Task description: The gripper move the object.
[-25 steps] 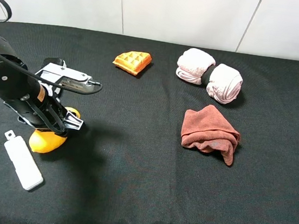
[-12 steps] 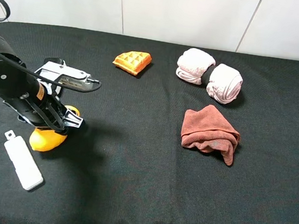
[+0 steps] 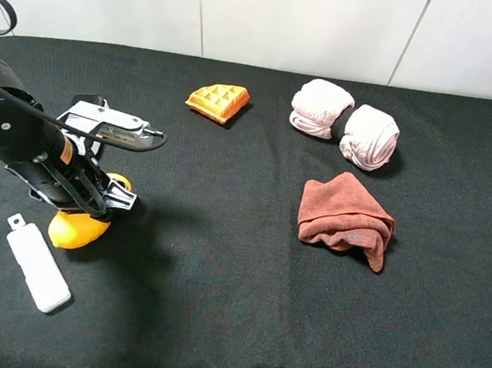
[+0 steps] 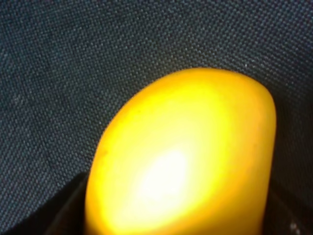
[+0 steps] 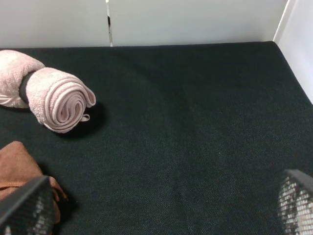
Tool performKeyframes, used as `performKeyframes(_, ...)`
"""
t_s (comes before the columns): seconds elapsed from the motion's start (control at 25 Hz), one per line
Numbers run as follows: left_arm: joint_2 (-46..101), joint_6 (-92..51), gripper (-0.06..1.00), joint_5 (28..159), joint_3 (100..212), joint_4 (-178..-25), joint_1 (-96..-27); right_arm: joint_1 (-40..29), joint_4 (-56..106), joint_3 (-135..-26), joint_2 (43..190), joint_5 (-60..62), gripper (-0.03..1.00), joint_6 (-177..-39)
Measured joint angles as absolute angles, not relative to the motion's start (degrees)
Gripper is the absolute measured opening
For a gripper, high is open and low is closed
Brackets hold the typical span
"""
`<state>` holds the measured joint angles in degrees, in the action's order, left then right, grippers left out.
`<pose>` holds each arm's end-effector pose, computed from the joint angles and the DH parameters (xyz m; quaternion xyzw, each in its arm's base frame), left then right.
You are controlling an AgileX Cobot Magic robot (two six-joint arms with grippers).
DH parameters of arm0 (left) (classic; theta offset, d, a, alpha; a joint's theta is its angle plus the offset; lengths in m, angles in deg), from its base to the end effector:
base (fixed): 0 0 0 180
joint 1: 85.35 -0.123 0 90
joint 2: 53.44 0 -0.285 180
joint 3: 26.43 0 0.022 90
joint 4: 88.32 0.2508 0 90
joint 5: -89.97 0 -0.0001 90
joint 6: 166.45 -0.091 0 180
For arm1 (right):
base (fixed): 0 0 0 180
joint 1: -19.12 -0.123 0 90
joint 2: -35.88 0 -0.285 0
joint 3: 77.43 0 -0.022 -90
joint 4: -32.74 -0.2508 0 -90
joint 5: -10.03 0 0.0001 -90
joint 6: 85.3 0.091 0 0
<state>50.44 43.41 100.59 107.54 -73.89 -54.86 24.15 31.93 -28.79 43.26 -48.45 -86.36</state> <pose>0.2123 -0.1201 0.1081 0.1231 0.9771 -0.0466 0.1670 -0.0041 0.0015 0.2802 0.0290 0.8405 -0.0217 0.5406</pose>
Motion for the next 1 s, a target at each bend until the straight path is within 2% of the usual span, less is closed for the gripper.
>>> performKeyframes(0.48, 50.4, 43.1, 0.66, 100.9, 107.5, -73.9, -54.9, 24.1, 31.9, -28.8, 43.3, -48.5, 0.70, -86.4)
performKeyframes(1.0, 50.4, 43.1, 0.79, 100.9, 107.5, -73.9, -54.9, 24.1, 31.9, -28.8, 43.3, -48.5, 0.70, -86.4)
